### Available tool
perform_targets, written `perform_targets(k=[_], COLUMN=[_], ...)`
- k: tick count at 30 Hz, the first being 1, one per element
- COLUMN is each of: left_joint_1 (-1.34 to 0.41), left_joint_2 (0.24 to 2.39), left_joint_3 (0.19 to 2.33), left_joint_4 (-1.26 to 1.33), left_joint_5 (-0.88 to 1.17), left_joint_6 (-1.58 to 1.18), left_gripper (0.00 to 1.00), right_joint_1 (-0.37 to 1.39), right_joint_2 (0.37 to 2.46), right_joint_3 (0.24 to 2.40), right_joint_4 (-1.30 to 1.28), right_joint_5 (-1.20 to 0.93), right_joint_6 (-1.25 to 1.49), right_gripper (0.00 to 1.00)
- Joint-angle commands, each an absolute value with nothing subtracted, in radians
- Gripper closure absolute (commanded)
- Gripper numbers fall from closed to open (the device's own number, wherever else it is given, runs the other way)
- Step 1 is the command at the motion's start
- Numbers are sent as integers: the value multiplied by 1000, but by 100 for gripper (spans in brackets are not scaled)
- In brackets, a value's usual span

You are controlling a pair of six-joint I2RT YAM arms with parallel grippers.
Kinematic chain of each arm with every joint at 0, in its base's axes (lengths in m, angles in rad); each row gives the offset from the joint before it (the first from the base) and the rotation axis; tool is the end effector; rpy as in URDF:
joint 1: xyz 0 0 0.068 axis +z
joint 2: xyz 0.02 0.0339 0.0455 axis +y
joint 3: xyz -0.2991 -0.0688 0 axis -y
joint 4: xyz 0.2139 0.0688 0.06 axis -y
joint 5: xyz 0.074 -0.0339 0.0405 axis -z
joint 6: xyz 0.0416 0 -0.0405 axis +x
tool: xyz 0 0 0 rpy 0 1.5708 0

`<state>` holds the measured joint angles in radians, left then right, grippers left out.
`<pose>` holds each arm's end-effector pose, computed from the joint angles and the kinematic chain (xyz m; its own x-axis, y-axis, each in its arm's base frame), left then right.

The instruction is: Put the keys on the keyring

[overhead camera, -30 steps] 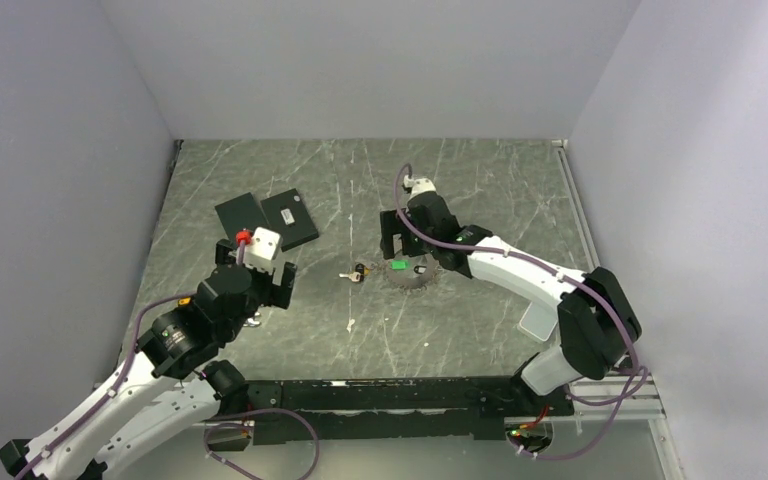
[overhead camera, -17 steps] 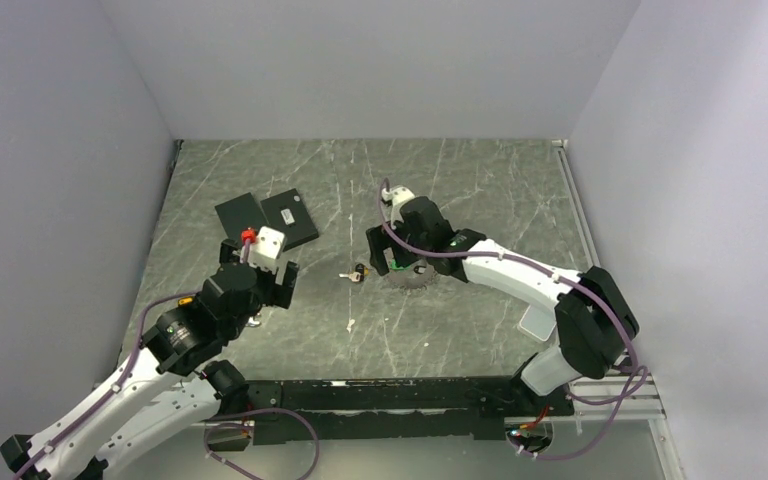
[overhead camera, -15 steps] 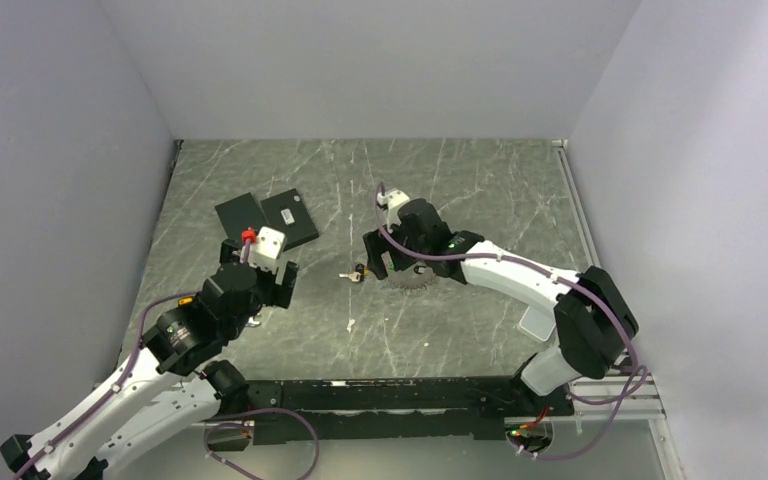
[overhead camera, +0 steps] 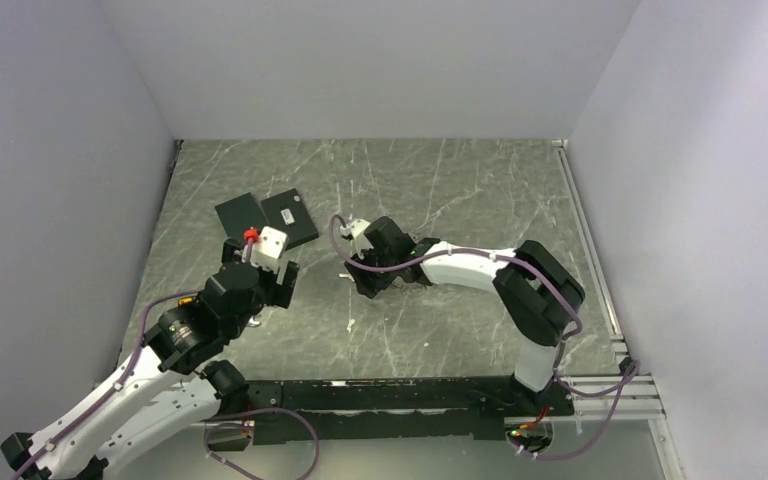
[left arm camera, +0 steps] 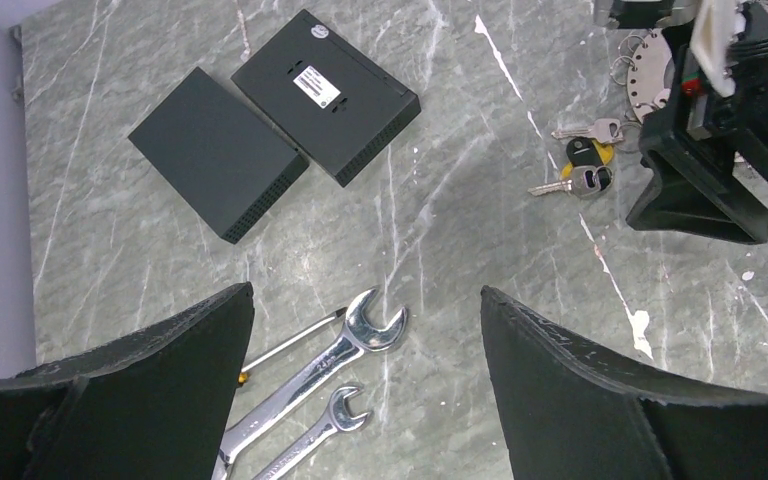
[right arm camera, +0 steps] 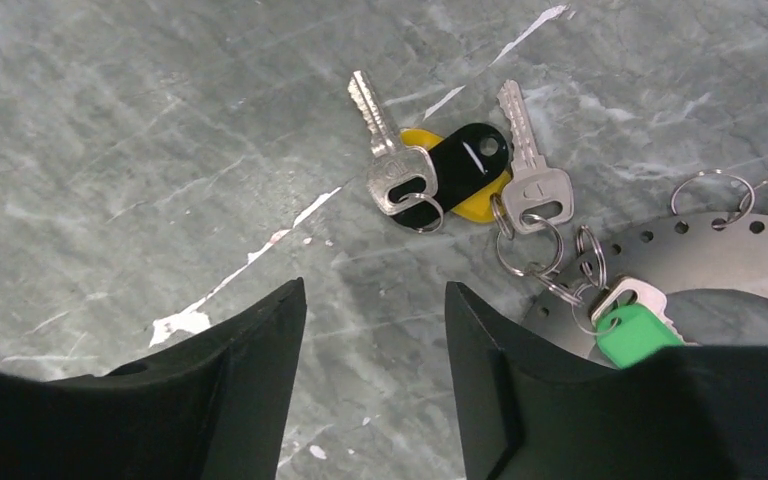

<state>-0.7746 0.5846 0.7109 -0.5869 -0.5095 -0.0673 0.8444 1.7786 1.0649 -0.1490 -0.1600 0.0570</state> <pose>0.0671 -0.0373 0.3160 -0.3370 0.2477 -0.9083 0.2763 0.9483 0.1561 0.2325 0.2717 0.2241 -0.5497 -0.5340 -0.6424 -0.7768 0.6096 0.1579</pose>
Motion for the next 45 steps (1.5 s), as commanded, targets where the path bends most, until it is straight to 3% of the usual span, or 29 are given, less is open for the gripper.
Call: perform_targets(k=[1, 12, 19, 27, 32, 45], left_joint_1=[-775, -775, -776, -776, -775, -775], left_joint_2=[585, 591, 592, 597, 595, 606], left_joint_3=[716, 712, 712, 708, 706, 706], left_joint_4=[-543, -537, -539, -531, -525, -526], left_joint_5=[-509, -505, -503, -493, -488, -482], left_joint_6=[-58, -50, -49, -41, -36, -33], left_gripper=[12, 12, 13, 15, 15, 16], right_joint_1=[842, 842, 842, 842, 842, 901], right_joint_2=[1810, 1894, 1940, 1943, 1944, 1785], right_joint_3=[1135, 1185, 1212, 1208, 1211, 1123], right_joint_4=[-124, -118, -112, -109, -112, -115], right_joint_5=[-140, -71, -54, -90, -92, -114], right_joint_6=[7, -30, -28, -32, -31, -20], right_gripper=[46, 50, 59, 79, 100, 100])
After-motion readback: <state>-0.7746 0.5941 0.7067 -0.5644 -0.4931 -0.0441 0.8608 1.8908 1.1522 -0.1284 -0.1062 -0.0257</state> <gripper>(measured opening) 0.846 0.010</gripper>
